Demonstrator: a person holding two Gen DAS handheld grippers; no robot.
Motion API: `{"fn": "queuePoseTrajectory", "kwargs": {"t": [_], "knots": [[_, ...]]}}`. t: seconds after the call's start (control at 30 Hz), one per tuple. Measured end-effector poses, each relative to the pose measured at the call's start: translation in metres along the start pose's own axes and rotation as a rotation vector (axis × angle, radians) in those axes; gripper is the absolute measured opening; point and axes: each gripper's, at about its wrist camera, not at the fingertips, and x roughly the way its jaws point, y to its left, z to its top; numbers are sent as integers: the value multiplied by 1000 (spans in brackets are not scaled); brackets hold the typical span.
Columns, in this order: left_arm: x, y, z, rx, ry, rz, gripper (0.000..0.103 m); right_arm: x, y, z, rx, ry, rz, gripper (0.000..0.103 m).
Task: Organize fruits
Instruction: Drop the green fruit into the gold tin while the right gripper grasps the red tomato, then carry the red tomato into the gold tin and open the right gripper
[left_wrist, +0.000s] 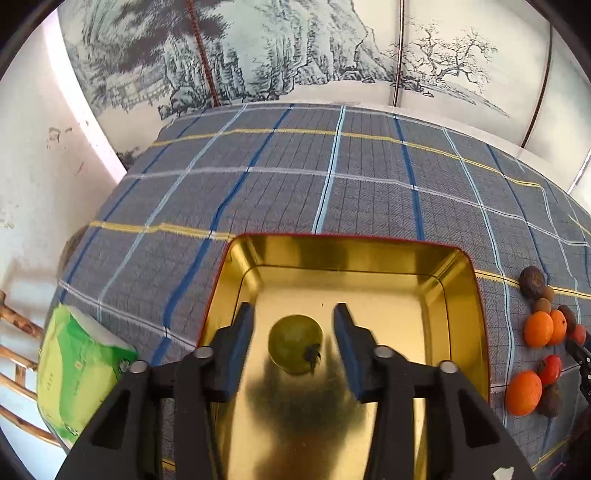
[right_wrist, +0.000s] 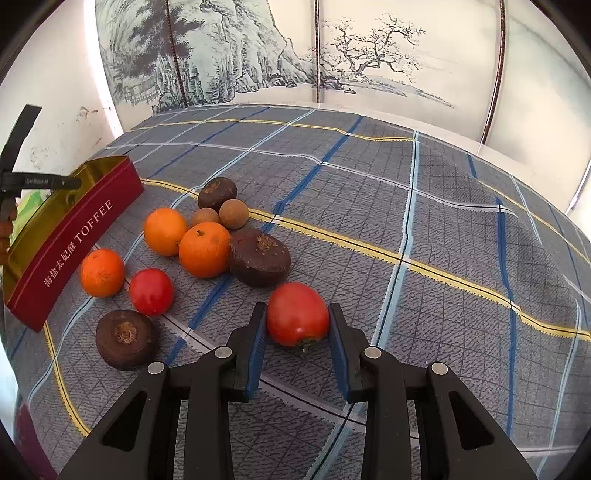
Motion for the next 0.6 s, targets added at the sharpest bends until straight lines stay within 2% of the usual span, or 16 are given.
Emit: {"fn": "queuePoseTrajectory", "kwargs": {"t": [0.1, 0.33, 0.47, 0.6], "knots": [[-12, -2, -2, 5, -48, 2, 62, -1, 2, -1, -9, 1, -14, 33], [-57, -13, -36, -31, -144, -85, 68, 0, 2, 0, -10, 1, -13, 33], [-90, -23, -69, -60, -229, -129, 90, 0, 2, -1, -11, 0, -14, 33], [-118, -39, -102, -25, -300, -113, 95, 0, 3, 0, -14, -1, -18, 33]]}}
